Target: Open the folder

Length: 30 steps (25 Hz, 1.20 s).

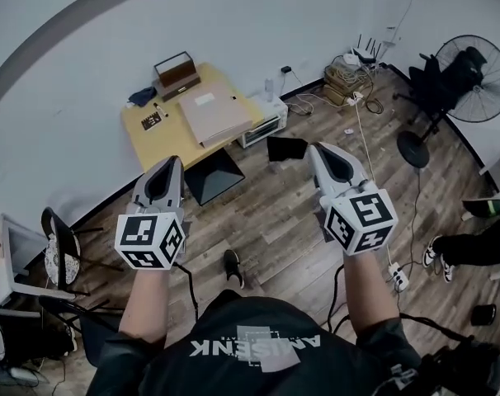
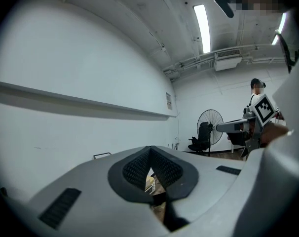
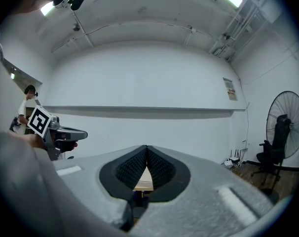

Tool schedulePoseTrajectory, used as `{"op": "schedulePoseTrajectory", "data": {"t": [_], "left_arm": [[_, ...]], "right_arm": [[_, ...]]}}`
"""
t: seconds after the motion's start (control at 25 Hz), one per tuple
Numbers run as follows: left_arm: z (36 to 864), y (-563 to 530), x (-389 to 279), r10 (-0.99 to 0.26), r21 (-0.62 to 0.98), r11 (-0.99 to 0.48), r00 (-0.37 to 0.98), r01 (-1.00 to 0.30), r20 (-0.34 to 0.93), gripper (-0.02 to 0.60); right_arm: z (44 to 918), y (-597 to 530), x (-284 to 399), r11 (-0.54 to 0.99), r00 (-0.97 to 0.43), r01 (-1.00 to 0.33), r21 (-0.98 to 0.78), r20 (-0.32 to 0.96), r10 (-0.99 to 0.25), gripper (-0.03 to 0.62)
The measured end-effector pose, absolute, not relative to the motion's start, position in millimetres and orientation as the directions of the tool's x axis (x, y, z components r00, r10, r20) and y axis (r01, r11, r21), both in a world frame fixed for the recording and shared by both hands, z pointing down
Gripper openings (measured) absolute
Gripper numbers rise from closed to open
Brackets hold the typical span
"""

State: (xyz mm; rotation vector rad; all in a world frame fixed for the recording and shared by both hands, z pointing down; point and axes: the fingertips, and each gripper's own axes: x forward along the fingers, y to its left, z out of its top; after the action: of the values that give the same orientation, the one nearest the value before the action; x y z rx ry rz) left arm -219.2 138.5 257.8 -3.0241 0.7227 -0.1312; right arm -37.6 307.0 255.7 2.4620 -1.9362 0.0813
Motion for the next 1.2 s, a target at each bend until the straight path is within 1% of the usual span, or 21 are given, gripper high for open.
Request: {"op": "schedulePoseTrajectory", "data": {"t": [0.44,0.72,0.88,1.04,1.2], "left_arm": [[238,-8,-176,-0.415,-0.067,-0.909,0.909,-0.412,0.037,0.0],[244,-71,-154,-0.4,-0.042,-0.916,0.916,-0.399,0.038,0.0],[248,-106,-149,-0.402,-0.033,-0.916,0.915,-0.401,0.032,0.0],[247,-139,-148,-0.413,-0.016,-0.911,0.911,-0.413,0.011,0.0],[253,-164,-145,-0.424,0.006,-0.906,0.905,-0.424,0.017,0.0]], "right_arm": [[233,168,-5,-0.276,0.276,-0.961,-0.002,0.043,-0.96,0.006],[239,113,14,-0.307,0.307,-0.952,0.004,0.078,-0.949,0.006],[237,80,21,-0.321,0.321,-0.947,0.01,0.069,-0.945,0.006],[241,47,23,-0.306,0.307,-0.952,0.017,0.084,-0.948,0.006],[243,19,31,-0.292,0.294,-0.956,0.03,0.105,-0.95,0.006]]}}
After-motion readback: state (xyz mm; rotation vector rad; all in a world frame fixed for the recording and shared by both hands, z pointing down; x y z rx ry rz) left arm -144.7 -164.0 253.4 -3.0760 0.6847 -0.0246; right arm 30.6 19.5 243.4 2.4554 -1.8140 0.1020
